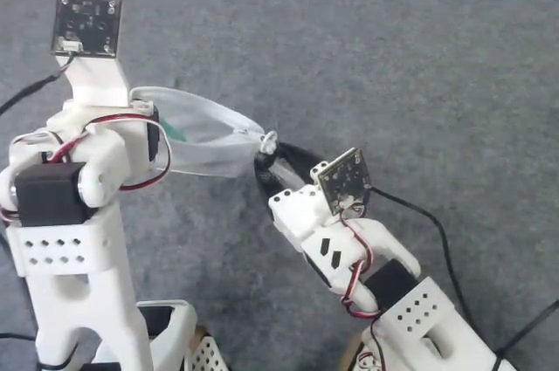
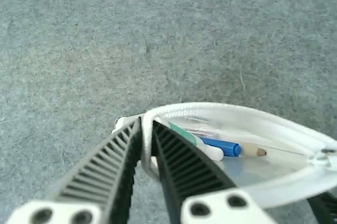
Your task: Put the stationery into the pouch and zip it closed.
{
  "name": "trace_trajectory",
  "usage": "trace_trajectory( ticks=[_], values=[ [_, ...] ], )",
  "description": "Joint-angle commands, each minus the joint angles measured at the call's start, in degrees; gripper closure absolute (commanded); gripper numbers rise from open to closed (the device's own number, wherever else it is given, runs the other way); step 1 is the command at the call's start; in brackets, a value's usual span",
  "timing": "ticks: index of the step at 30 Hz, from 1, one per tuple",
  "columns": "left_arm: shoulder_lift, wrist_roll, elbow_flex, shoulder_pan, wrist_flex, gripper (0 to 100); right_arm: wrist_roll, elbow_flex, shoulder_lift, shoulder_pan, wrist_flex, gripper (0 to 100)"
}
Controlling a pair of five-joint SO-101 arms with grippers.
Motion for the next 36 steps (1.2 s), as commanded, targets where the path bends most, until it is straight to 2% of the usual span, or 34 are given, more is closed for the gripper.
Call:
trace_trajectory(
  ticks=[1,10,17,21,25,29,32,36],
  values=[
    [2.46,0.79,2.59,0.53,-0.70,99,2.99,-0.70,-1.98,-0.66,-2.33,97.6],
    [2.46,0.79,2.59,0.53,-0.70,99,5.27,-0.88,-2.24,-0.84,-0.66,99.3],
    [2.46,0.79,2.59,0.53,-0.70,99,14.33,-2.90,-11.03,-0.92,12.88,99.3],
    [2.46,0.53,2.33,0.97,-0.70,99,15.30,-2.73,-17.36,-3.12,17.63,99.3],
    [2.46,0.35,2.24,0.97,-2.20,99,24.53,-2.73,-21.23,-4.88,22.73,99.3],
    [2.46,-1.14,1.80,1.32,-2.64,99,27.16,-2.73,-24.13,-4.88,25.89,99.3],
    [2.46,-3.08,0.22,4.04,-2.29,99,29.01,-2.90,-26.86,-5.58,29.32,99.3],
    [2.46,-5.98,0.04,10.29,-2.37,95,31.56,-2.90,-31.96,-10.77,34.68,99.3]
  ],
)
